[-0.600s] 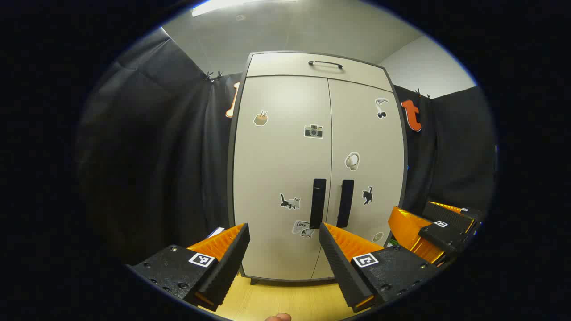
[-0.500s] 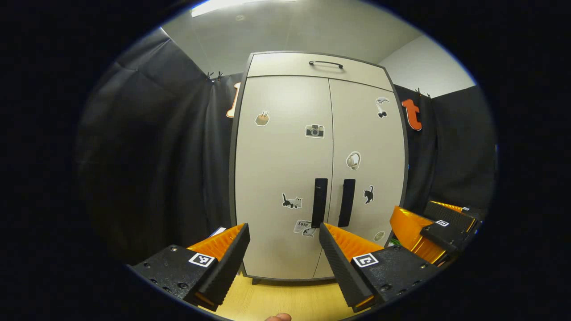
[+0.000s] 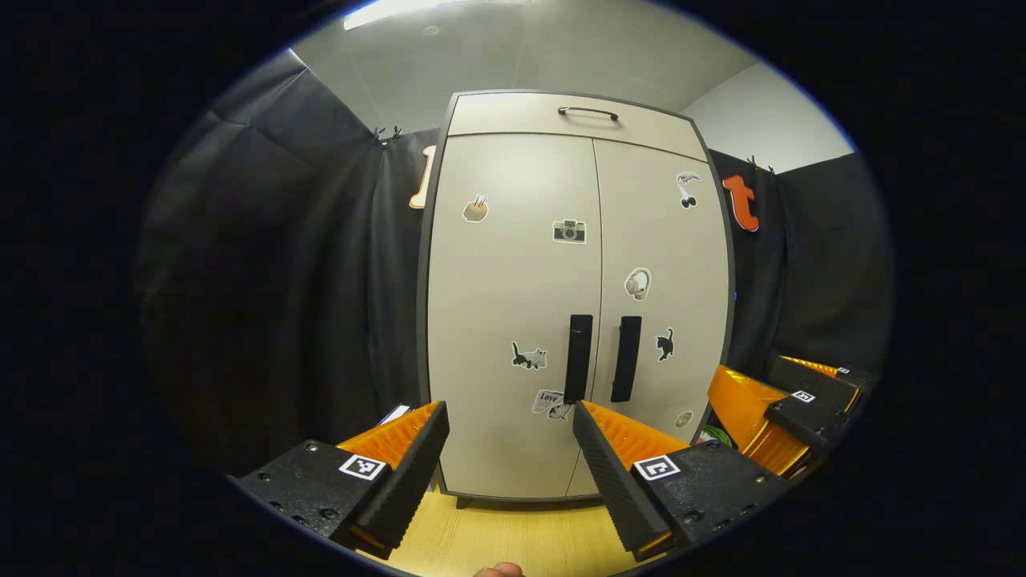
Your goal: Open the right door of the double-door shoe cabinet with the right hand, and open the left door with the left hand.
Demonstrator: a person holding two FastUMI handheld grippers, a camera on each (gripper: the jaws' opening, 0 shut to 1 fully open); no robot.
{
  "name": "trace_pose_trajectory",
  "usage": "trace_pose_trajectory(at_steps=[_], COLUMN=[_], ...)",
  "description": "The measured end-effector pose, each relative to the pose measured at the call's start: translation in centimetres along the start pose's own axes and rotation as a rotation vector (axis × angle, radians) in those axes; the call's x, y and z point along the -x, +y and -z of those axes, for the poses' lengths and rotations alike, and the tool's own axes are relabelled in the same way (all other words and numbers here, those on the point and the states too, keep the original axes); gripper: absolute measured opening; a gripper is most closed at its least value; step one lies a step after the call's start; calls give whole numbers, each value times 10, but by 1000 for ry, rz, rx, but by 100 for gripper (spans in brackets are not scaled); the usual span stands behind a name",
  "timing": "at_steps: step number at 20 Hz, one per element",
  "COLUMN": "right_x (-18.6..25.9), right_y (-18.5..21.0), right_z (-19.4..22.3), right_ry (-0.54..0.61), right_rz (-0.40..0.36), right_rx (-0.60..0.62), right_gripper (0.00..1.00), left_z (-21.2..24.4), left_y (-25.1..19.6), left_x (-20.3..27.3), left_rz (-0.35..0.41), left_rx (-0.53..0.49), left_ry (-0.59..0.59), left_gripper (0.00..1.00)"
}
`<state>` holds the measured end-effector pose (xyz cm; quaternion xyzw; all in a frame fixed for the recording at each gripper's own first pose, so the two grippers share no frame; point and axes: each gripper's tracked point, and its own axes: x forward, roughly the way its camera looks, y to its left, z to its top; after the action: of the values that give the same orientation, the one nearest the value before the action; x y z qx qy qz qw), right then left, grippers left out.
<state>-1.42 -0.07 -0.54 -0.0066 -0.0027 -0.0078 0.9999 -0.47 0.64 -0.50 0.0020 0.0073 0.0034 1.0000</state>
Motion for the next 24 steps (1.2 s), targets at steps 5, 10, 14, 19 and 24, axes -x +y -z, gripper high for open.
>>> trace_pose_trajectory(at_steps=[5,10,14,19,24], right_x=[-2,-16,-43,-91,-145], right_y=[-1,9,17,38,49], right_z=[3,11,14,26,44], right_ry=[3,25,20,43,70], right_rz=[5,-25,-38,-57,-42], right_rx=[4,7,38,64,92], right_gripper=[94,94,96,94,92], left_z=[-3,-1,3,8,10], left_y=[2,9,26,63,97], left_x=[1,1,-1,-6,-19], left_rz=[-5,-20,-51,-140,-205], left_rx=[-8,-12,-33,-81,-89], left_ry=[-13,-11,-2,8,20], left_gripper=[96,97,97,97,97])
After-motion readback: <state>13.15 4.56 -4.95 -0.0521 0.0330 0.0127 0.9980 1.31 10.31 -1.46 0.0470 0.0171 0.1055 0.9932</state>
